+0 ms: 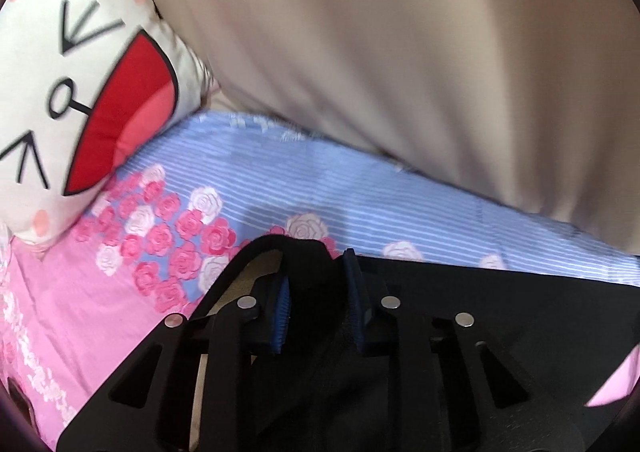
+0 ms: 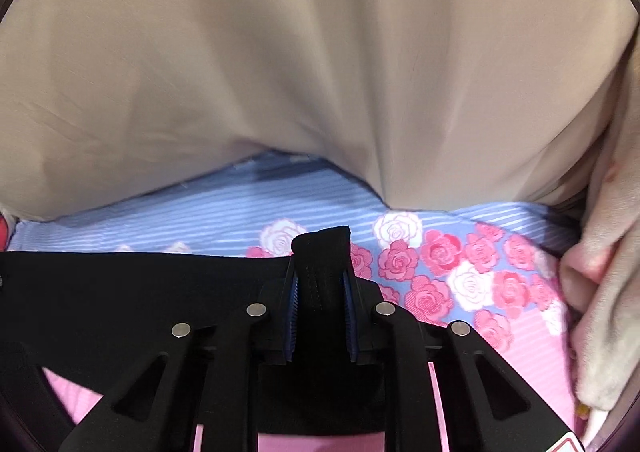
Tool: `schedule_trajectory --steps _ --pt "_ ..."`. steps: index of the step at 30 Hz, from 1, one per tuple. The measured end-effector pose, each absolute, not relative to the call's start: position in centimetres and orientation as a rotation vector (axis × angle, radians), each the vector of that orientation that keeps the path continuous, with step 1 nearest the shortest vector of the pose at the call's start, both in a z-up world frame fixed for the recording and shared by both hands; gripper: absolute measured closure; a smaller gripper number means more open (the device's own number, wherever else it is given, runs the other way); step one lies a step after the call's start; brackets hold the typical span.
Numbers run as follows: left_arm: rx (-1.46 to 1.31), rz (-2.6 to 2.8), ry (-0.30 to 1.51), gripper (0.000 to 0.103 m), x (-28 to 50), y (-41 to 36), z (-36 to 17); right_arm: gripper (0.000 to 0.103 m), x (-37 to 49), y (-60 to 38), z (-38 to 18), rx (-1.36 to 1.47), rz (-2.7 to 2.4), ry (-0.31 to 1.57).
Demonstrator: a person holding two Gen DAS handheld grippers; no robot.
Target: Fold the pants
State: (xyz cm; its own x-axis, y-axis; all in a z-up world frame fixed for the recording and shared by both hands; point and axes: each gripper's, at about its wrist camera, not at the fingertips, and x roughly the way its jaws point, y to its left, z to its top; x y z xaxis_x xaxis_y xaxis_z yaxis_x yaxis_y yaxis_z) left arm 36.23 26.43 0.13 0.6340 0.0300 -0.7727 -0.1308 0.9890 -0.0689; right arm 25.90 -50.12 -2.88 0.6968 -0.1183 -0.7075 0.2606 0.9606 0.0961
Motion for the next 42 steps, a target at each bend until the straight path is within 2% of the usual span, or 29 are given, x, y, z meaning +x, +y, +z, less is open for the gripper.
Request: schedule_trajectory --steps 1,2,3,9,19,26,30,33,36,37,38,39,41,42 --pt "-0.115 0.098 0.856 0.095 35.2 26.4 1.1 0.087 25.0 -51.2 -2.6 0.194 -0.208 0.750" --pt "-0.105 0.106 0.835 0.098 34.1 26.4 2.2 0.087 23.4 -51.0 -1.5 0.197 -0.203 0.739" --pt "-0.116 0.097 0.826 0.098 33.5 26.7 2.8 0.089 22.4 -50.7 -0.6 0.196 -0.199 0.717" --pt "-0.121 0.052 0.776 0.098 27.7 27.8 6.3 0.090 18.0 -50.4 3.0 0.204 -0.181 0.602" --pt "-0.138 -0.011 0.708 0.098 16.7 28.9 8.5 0.090 7.8 -47.7 5.0 0.156 -0.148 0.503" --pt "-0.146 0.066 0.775 0.097 10.9 32.2 4.6 0.090 -0.6 -46.9 2.7 0.153 -0.174 0.500" --pt "-0.177 0.157 0.909 0.095 9.9 34.2 -1.6 0.090 -3.5 -47.1 -2.0 0.182 -0.215 0.587" --pt "-0.218 0.184 0.986 0.089 9.5 34.7 -5.5 0.090 -4.5 -47.7 -5.3 0.229 -0.251 0.639" --pt "-0.221 0.223 0.959 0.070 8.8 34.7 -5.3 0.083 -5.5 -48.0 -6.9 0.278 -0.264 0.671" --pt "-0.222 0.262 0.945 0.045 8.3 35.0 -4.6 0.077 -6.0 -47.9 -7.0 0.279 -0.276 0.676" --pt "-0.229 0.299 0.925 0.017 7.7 35.5 -3.8 0.062 -6.7 -47.7 -6.9 0.274 -0.286 0.681" --pt "-0.246 0.322 0.896 0.010 7.2 35.9 -3.1 0.046 -7.4 -47.4 -6.5 0.259 -0.315 0.678" --pt "-0.315 0.331 0.841 0.008 5.7 37.3 -1.6 0.035 -9.4 -47.2 -5.5 0.240 -0.358 0.635" --pt "-0.351 0.324 0.837 0.008 5.4 37.8 -1.4 0.034 -10.2 -47.3 -5.1 0.242 -0.372 0.613"
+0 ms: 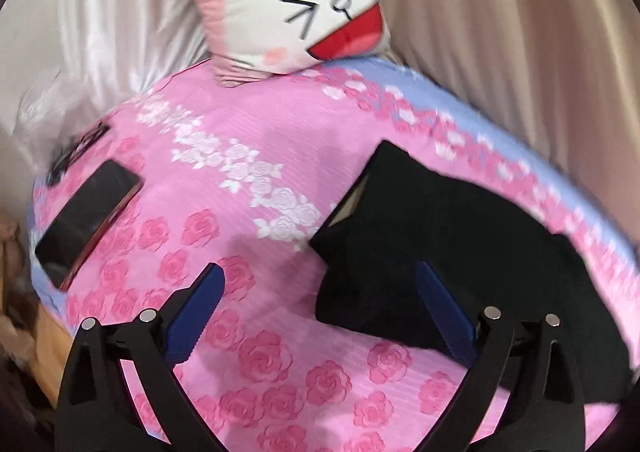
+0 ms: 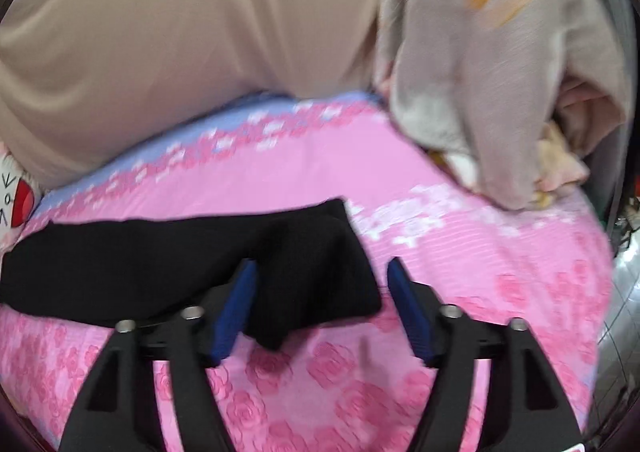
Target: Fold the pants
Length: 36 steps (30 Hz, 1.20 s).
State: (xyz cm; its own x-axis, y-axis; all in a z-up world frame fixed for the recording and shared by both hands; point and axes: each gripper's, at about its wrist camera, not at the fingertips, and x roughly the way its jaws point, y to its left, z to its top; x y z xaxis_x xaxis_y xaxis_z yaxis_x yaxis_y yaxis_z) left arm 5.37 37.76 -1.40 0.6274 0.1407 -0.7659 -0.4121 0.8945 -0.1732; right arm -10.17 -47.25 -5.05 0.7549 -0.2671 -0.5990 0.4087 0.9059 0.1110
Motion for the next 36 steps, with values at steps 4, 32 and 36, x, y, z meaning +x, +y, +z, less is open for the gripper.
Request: schedule_trajectory --steps 4,32,36 --pt "-0.572 0.234 0.893 0.005 6.1 38.8 -3.3 0.030 -12.1 -47.3 -3.1 0.311 -0.362 0.513" --pt "-0.412 0.535 0.795 0.060 5.1 37.2 -1.9 0.022 -10.2 -49.3 -6.3 0.573 -0.389 0.540" --pt "-0.356 0.399 0.726 0.040 5.1 32.2 1.2 0.021 -8.2 -49.8 -6.5 0.578 -0.356 0.602"
